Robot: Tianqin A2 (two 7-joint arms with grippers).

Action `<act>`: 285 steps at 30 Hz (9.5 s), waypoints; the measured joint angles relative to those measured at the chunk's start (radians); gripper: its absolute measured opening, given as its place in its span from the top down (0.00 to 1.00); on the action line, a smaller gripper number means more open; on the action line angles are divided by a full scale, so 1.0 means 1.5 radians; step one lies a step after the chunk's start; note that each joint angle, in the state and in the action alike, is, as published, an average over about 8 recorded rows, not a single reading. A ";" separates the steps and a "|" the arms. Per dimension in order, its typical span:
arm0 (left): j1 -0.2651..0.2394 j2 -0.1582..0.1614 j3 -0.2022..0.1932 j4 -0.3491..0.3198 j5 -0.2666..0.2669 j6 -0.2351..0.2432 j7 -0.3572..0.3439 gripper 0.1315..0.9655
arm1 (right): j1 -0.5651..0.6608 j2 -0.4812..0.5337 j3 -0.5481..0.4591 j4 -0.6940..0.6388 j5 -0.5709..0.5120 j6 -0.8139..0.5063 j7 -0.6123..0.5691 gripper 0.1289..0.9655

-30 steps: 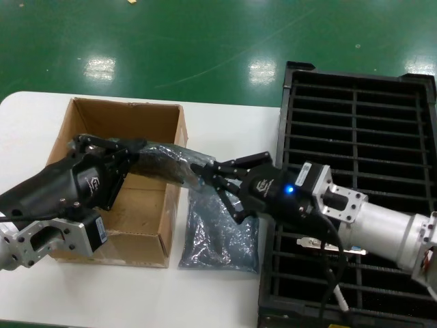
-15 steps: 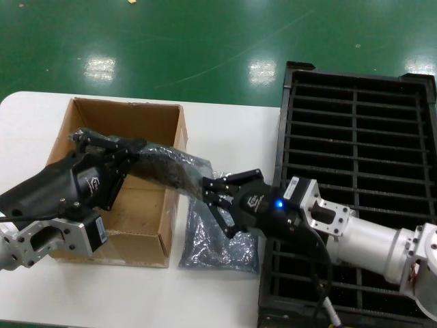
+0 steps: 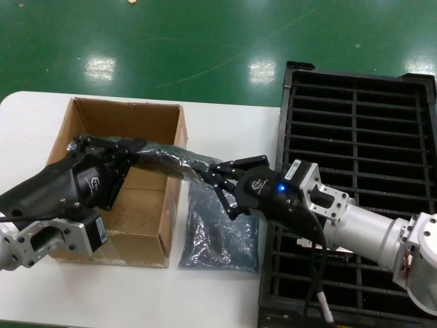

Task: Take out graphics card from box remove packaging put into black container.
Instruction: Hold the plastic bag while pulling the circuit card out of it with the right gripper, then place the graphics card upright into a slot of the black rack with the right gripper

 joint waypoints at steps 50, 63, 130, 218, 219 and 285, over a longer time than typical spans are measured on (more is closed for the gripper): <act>0.000 0.000 0.000 0.000 0.000 0.000 0.000 0.99 | 0.007 -0.058 0.009 -0.047 0.014 0.015 0.005 0.78; 0.000 0.000 0.000 0.000 0.000 0.000 0.000 0.99 | -0.016 -0.029 0.017 0.002 0.018 0.005 0.002 0.93; 0.000 0.000 0.000 0.000 0.000 0.000 0.000 0.99 | -0.155 0.502 0.116 0.461 -0.121 -0.126 0.336 0.93; 0.000 0.000 0.000 0.000 0.000 0.000 0.000 0.99 | 0.282 0.361 -0.157 0.379 -0.413 -0.525 0.500 0.93; 0.000 0.000 0.000 0.000 0.000 0.000 0.000 0.99 | 0.284 0.359 -0.159 0.377 -0.415 -0.526 0.500 0.93; 0.000 0.000 0.000 0.000 0.000 0.000 0.000 0.99 | 0.375 0.252 -0.278 0.349 -0.489 -0.552 0.552 0.93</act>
